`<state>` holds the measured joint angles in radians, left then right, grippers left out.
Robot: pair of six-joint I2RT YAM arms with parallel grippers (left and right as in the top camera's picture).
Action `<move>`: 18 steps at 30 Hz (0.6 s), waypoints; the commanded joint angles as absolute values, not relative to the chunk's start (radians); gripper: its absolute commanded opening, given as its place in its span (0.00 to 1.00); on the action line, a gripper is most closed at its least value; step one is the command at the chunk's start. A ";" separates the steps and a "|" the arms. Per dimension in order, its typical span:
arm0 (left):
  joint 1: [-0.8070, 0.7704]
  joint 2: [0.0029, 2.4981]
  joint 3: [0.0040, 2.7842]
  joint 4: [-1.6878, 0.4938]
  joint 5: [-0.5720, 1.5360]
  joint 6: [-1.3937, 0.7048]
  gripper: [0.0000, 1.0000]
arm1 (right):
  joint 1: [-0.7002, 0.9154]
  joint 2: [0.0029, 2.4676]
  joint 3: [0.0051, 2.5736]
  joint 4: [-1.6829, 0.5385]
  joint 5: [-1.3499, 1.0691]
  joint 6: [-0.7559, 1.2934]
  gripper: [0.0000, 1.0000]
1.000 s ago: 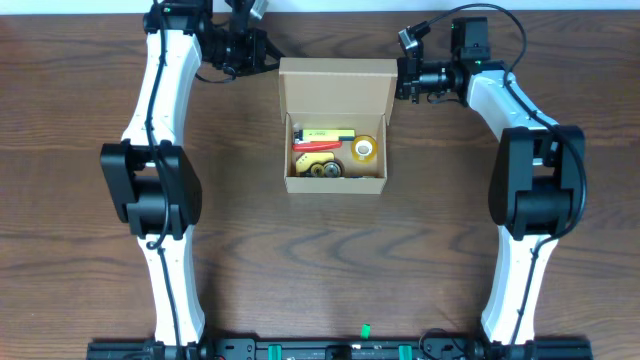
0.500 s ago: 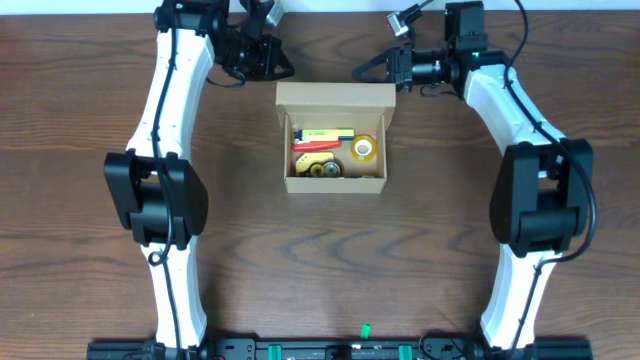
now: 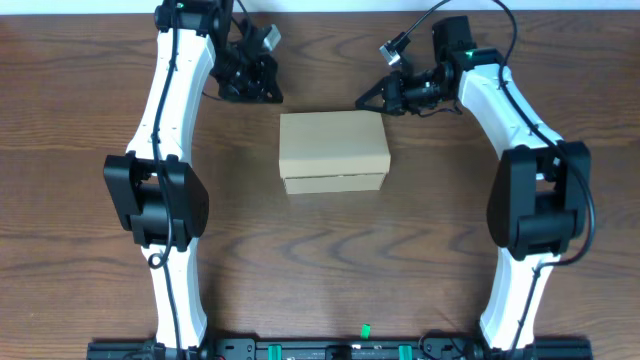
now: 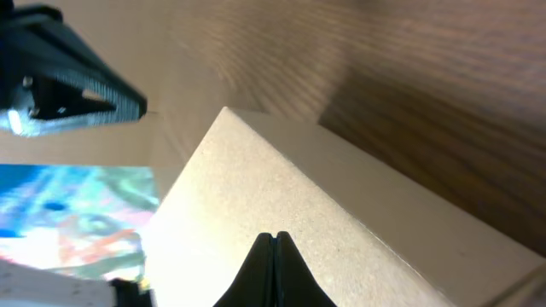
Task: Pack container
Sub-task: 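Grasp the lid flap with both grippers and fold it over the box, then press the closed lid down with both grippers along its sides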
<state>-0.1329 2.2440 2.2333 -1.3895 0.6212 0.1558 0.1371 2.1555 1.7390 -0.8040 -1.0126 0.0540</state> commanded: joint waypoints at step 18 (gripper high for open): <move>-0.188 2.137 2.259 -1.608 0.554 0.281 0.06 | 0.373 1.846 1.713 -1.173 -0.408 -0.014 0.01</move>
<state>-0.1673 2.1715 2.2337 -1.5990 0.5938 0.2527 0.3431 1.8450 1.7325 -1.1549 -0.5159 -0.0124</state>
